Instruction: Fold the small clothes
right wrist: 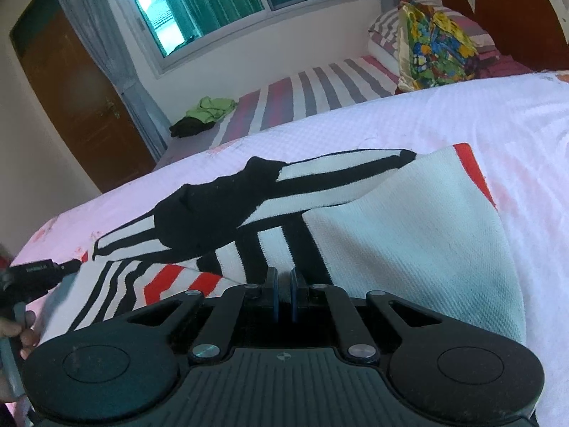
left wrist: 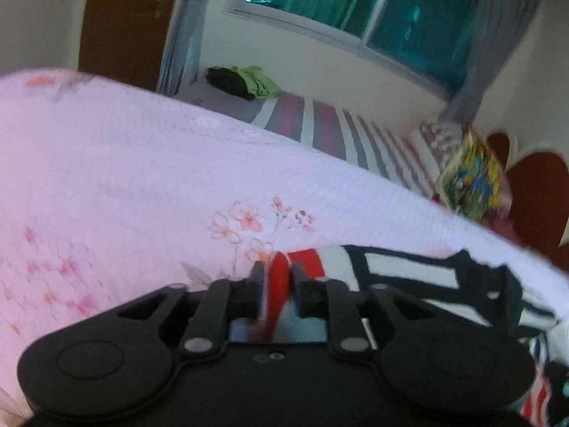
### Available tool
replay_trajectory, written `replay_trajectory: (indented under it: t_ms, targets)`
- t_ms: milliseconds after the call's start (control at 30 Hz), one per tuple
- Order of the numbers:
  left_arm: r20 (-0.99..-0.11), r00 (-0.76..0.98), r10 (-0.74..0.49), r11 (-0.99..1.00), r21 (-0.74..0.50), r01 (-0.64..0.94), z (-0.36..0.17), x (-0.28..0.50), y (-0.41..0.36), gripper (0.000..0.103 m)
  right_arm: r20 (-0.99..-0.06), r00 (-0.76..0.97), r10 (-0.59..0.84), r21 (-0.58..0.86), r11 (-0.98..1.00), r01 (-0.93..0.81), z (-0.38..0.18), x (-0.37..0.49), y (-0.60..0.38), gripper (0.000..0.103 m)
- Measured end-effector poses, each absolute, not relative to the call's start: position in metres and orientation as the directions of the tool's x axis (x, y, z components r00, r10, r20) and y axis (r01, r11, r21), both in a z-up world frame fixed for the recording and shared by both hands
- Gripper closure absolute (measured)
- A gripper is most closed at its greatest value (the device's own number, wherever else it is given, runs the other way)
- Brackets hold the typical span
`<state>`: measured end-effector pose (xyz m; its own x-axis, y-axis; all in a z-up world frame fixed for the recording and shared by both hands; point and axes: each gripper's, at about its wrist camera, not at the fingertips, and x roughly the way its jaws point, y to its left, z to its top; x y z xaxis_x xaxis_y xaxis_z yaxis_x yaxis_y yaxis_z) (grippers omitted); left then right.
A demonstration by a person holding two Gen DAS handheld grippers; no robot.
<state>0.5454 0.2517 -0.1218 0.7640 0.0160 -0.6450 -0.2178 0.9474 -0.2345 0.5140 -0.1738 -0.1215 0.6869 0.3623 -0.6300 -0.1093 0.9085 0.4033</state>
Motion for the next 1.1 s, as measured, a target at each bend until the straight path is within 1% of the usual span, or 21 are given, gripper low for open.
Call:
replay_trajectory:
  t_ms: [33,67,133,233,267,300,333,367,400,467,500,533,567,600,633,667,700,833,967,1067,1100]
  targets:
    - [-0.642,0.765,0.047,0.954,-0.199,-0.226,-0.116,0.542,0.251,0.059,-0.626,0.696,0.352,0.396,0.912,-0.106,-0.118,0.511,-0.175,0.097]
    - [-0.623,0.779,0.077,0.956,-0.174,-0.234,-0.108,0.534,0.25,0.052,-0.621,0.703,0.346,0.392,0.914,-0.103,-0.114,0.508,-0.178,0.097]
    - [-0.581,0.812,0.059,0.967,-0.17,-0.191,-0.094,0.512,0.245,0.053,-0.623,0.705,0.338,0.395,0.914,-0.089,-0.111,0.5,-0.184,0.097]
    - [-0.585,0.811,0.006,0.994,-0.088,-0.07,-0.083,0.484,0.213,0.054,-0.639,0.699,0.321,0.388,0.919,-0.067,-0.112,0.486,-0.189,0.096]
    - [-0.584,0.811,-0.022,0.997,-0.067,-0.022,-0.082,0.472,0.199,0.051,-0.641,0.702,0.311,0.382,0.922,-0.061,-0.112,0.481,-0.19,0.092]
    - [-0.585,0.81,-0.037,0.999,-0.051,0.009,-0.083,0.463,0.188,0.05,-0.644,0.702,0.304,0.378,0.924,-0.054,-0.112,0.476,-0.19,0.057]
    - [-0.584,0.811,-0.038,0.999,-0.035,0.021,-0.086,0.454,0.177,0.051,-0.628,0.716,0.306,0.386,0.921,-0.055,-0.111,0.469,-0.191,0.025]
    - [-0.591,0.805,-0.046,0.999,-0.03,0.035,-0.091,0.448,0.168,0.047,-0.602,0.738,0.305,0.389,0.919,-0.062,-0.109,0.461,-0.191,0.021]
    - [-0.603,0.796,-0.056,0.998,-0.029,0.048,-0.096,0.444,0.162,0.046,-0.587,0.745,0.318,0.391,0.917,-0.084,-0.107,0.455,-0.189,0.02]
    - [-0.635,0.771,-0.035,0.999,-0.009,0.038,-0.113,0.443,0.156,0.048,-0.588,0.727,0.354,0.411,0.905,-0.109,-0.107,0.451,-0.186,0.021]
    - [-0.629,0.777,-0.022,1.0,0.001,0.03,-0.117,0.441,0.155,0.048,-0.592,0.718,0.367,0.417,0.901,-0.116,-0.108,0.451,-0.184,0.021]
    - [-0.622,0.782,-0.017,1.0,0.002,0.023,-0.118,0.44,0.154,0.049,-0.596,0.713,0.37,0.414,0.902,-0.122,-0.109,0.451,-0.181,0.023]
    - [-0.625,0.78,-0.011,1.0,0.002,0.015,-0.117,0.442,0.155,0.053,-0.607,0.705,0.367,0.403,0.907,-0.124,-0.111,0.452,-0.179,0.028]
    - [-0.628,0.778,-0.003,1.0,-0.003,0.002,-0.116,0.443,0.157,0.055,-0.631,0.689,0.356,0.382,0.916,-0.123,-0.114,0.456,-0.176,0.045]
    - [-0.63,0.776,-0.007,1.0,-0.019,-0.007,-0.115,0.443,0.159,0.055,-0.648,0.684,0.335,0.35,0.928,-0.123,-0.117,0.457,-0.172,0.076]
    - [-0.633,0.774,-0.012,1.0,-0.029,-0.008,-0.114,0.443,0.161,0.055,-0.643,0.682,0.347,0.344,0.927,-0.148,-0.117,0.458,-0.17,0.093]
    - [-0.634,0.773,-0.009,1.0,-0.027,-0.01,-0.114,0.443,0.162,0.055,-0.631,0.685,0.364,0.356,0.92,-0.162,-0.115,0.458,-0.17,0.094]
    - [-0.63,0.777,0.003,1.0,-0.005,-0.008,-0.118,0.437,0.16,0.053,-0.574,0.755,0.317,0.263,0.945,-0.197,-0.099,0.45,-0.161,0.094]
    - [-0.635,0.772,0.009,1.0,0.006,-0.007,-0.12,0.439,0.158,0.052,-0.653,0.708,0.269,0.233,0.961,-0.15,-0.122,0.452,-0.164,0.094]
    - [-0.631,0.775,0.022,0.999,0.032,-0.002,-0.121,0.44,0.154,0.052,-0.638,0.723,0.267,0.221,0.962,-0.16,-0.126,0.451,-0.164,0.093]
    - [-0.631,0.776,0.024,0.999,0.034,-0.003,-0.121,0.44,0.154,0.051,-0.646,0.718,0.259,0.221,0.964,-0.149,-0.123,0.453,-0.164,0.087]
